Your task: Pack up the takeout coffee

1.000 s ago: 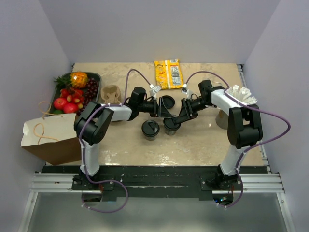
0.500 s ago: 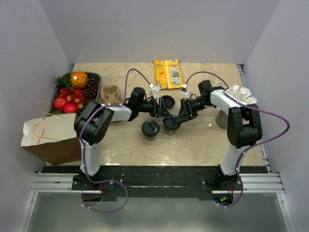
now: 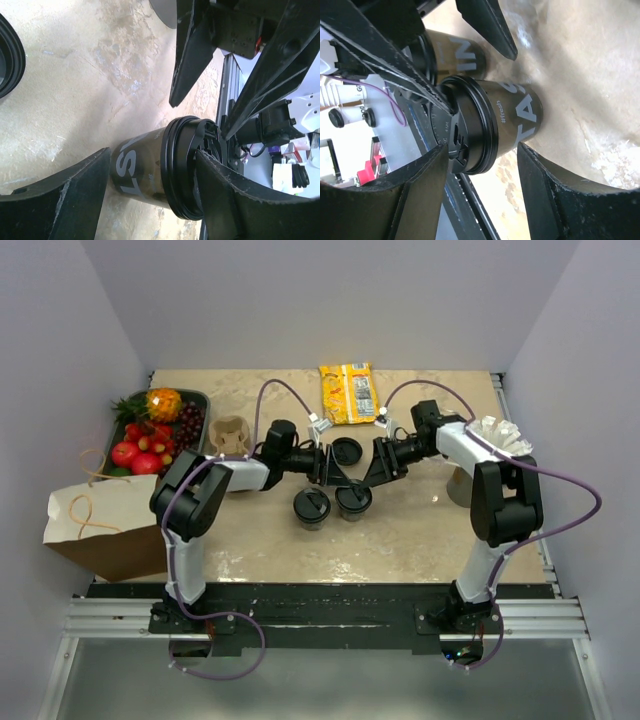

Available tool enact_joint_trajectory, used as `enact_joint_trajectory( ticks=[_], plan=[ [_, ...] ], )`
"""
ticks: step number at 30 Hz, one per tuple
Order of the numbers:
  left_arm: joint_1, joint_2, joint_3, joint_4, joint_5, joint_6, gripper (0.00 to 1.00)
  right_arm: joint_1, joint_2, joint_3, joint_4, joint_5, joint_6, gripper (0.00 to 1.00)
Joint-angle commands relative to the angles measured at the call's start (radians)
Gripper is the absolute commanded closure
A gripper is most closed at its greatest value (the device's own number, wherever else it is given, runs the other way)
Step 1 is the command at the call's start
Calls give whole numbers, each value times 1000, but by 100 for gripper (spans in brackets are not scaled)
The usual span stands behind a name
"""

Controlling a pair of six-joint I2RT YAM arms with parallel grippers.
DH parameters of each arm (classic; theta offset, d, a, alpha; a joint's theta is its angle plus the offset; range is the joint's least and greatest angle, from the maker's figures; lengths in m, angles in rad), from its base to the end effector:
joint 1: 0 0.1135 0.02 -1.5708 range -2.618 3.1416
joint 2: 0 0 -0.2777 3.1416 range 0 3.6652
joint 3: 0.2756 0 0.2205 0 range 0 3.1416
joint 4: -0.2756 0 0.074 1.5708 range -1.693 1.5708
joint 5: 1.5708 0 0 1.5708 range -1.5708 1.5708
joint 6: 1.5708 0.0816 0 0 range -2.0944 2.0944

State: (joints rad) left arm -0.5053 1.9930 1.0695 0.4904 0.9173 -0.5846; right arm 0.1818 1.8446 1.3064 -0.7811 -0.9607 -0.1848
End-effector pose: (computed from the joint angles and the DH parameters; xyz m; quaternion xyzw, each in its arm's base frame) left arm 0.3377 -0.2609 0.1819 0.2084 0.7643 -0.5694 0.2197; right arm 0.3204 0.1269 0.2067 -0.2173 0.8545 0.4583 0.1119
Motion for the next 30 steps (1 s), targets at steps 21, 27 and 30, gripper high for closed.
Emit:
enact_joint_trajectory(
  ticks=[21, 27, 30],
  plan=[
    [40, -79, 17, -204, 104, 232, 25, 31, 77, 77, 60, -3, 22, 39],
    [40, -49, 27, -217, 64, 236, 26, 35, 90, 59, 75, 28, 54, 40],
    [42, -39, 29, -211, 49, 217, 28, 35, 90, 53, 71, 37, 54, 41]
  ],
)
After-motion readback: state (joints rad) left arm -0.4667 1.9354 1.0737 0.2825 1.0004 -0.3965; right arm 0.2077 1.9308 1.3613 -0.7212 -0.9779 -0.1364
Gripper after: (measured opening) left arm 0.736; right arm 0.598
